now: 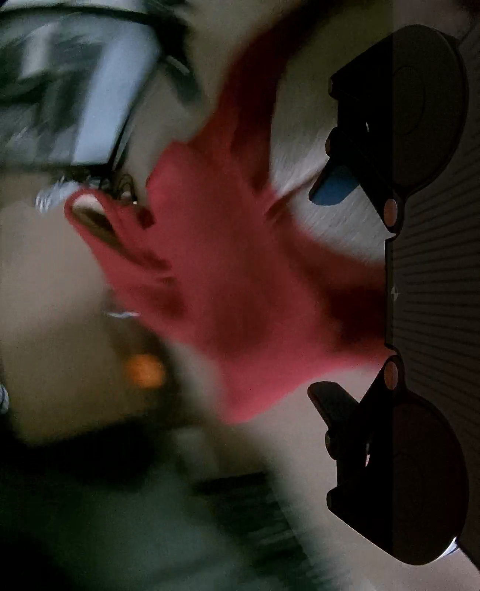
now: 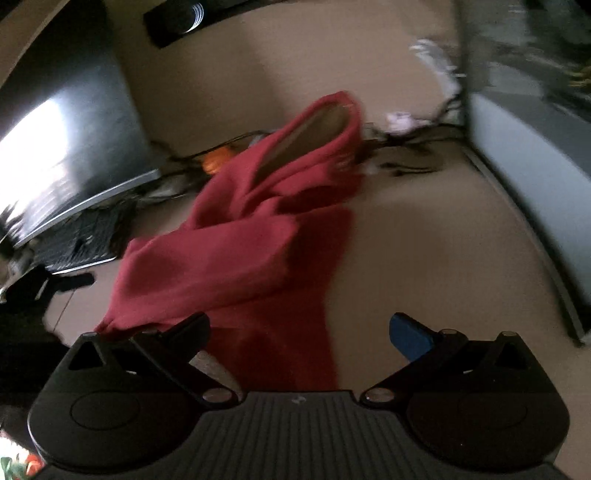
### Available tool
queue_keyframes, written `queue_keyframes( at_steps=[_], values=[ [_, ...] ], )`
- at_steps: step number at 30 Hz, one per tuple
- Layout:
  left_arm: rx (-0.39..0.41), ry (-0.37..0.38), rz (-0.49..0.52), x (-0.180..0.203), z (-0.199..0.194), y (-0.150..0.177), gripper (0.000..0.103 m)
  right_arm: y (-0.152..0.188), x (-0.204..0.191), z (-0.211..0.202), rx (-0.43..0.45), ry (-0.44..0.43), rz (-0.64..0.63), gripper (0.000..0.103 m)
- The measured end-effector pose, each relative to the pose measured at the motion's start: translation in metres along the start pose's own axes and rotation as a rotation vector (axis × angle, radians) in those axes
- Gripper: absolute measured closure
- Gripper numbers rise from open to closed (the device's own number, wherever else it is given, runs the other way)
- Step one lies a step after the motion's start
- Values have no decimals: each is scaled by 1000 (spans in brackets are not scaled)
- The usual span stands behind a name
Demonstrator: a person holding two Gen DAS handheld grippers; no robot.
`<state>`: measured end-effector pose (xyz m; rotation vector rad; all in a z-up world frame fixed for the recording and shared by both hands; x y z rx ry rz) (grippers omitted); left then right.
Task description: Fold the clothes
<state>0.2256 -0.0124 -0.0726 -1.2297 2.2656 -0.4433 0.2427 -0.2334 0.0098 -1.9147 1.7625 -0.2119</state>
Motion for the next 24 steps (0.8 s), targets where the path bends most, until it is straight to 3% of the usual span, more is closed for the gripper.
queue_keyframes(
  at_steps=[3,5,6,7,10,12,13,16,20,24],
  values=[
    [17,-169,267,23,31,-22,0,7,5,-8,0,63,-4,0],
    [59,-262,275,18,40,-29,0,14,7,-9,1,98,-23,0],
    [80,-262,195,4,36,-32,0,16,3,-6,0,108,-36,0],
    [103,-263,37,-22,27,-32,0,17,-2,-3,-3,121,-55,0],
    [133,-298,-568,-116,-4,-2,0,13,-27,11,-19,144,-154,0],
    [53,-242,-988,-179,-7,51,0,6,-59,25,-19,164,-288,0],
    [12,-187,-1107,-198,-4,78,0,4,-75,33,-14,175,-359,0],
    [-58,-105,-1248,-224,-3,132,0,-4,-126,62,4,186,-539,0],
    [-23,-27,-1302,-233,-25,161,0,-13,-171,105,15,193,-639,0],
    [-3,-14,-1233,-223,-45,162,0,-17,-190,136,33,307,-695,0]
  ],
)
Point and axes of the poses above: each gripper's, at about its wrist camera, not at the fingertips, and z roughly the way its jaws point, x to its right, y to its underside, the point moved 2 cm from there along z, roughly the way its jaws point, and after that the axes turned 15 degrees about -x, right-handed, at the moved point
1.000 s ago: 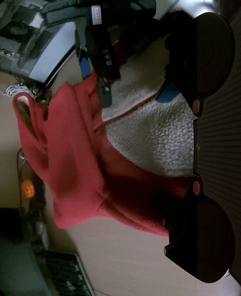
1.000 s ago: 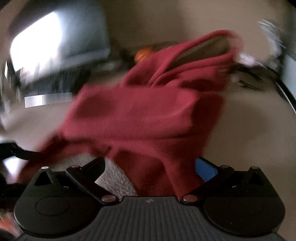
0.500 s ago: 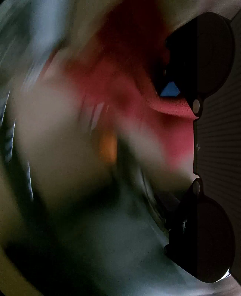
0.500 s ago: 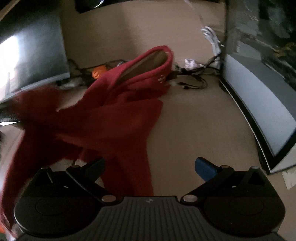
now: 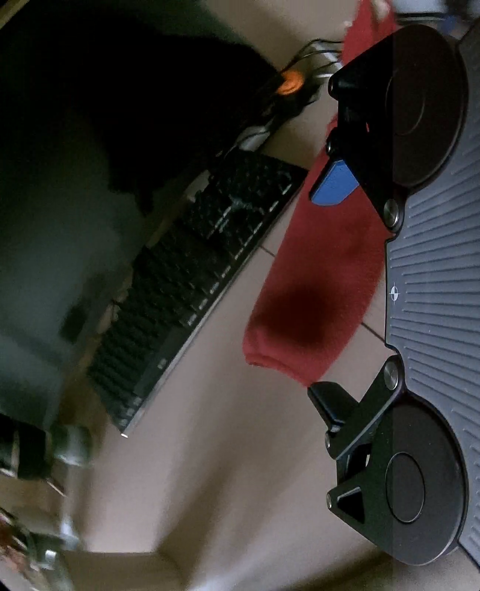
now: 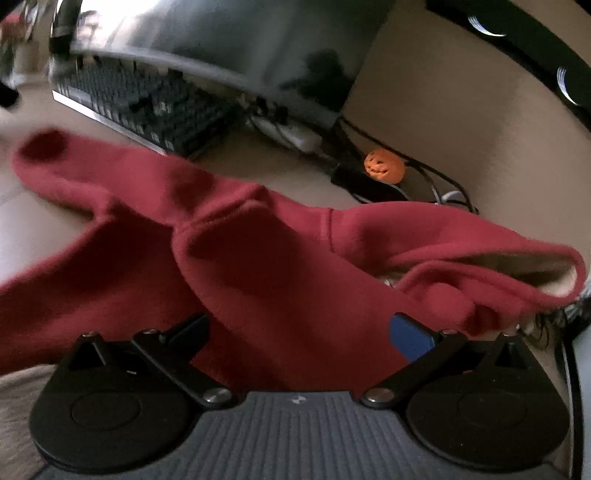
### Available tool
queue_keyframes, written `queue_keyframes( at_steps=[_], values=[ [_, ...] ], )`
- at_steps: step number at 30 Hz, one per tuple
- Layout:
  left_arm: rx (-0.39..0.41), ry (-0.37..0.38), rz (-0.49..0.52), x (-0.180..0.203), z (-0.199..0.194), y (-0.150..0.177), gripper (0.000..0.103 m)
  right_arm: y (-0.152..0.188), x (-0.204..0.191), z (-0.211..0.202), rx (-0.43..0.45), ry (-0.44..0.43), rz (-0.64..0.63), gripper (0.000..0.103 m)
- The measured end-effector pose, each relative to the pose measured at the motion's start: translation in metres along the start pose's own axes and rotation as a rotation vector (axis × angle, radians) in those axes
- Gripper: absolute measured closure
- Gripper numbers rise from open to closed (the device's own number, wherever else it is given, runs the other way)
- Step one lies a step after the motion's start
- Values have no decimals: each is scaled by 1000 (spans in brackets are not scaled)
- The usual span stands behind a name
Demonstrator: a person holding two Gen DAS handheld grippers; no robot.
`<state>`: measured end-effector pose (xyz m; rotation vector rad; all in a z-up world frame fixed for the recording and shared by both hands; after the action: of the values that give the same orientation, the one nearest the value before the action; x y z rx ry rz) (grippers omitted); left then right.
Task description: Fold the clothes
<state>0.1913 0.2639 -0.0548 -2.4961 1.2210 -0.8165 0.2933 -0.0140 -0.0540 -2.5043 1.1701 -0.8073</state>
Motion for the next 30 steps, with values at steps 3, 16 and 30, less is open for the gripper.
queue_keyframes(
  at_steps=[3,16,30],
  values=[
    [-13,15,124,13,-9,14,0,4,7,5,36,205,-16,0],
    [-145,196,535,111,17,49,0,199,217,-114,-92,357,1038,0],
    [-355,290,781,212,82,116,0,-9,262,15,-102,197,530,0]
  ],
)
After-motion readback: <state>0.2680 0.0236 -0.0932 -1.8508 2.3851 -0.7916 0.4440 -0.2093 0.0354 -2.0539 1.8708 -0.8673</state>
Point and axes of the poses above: each gripper's, at about its wrist camera, not at the fingertips, and z roughly the way its jaws point, x to its right, y to its underside, the point moved 2 cm from there along z, roughly the way its jaws point, and after that the axes turned 15 degrees about -x, right-handed, at the moved point
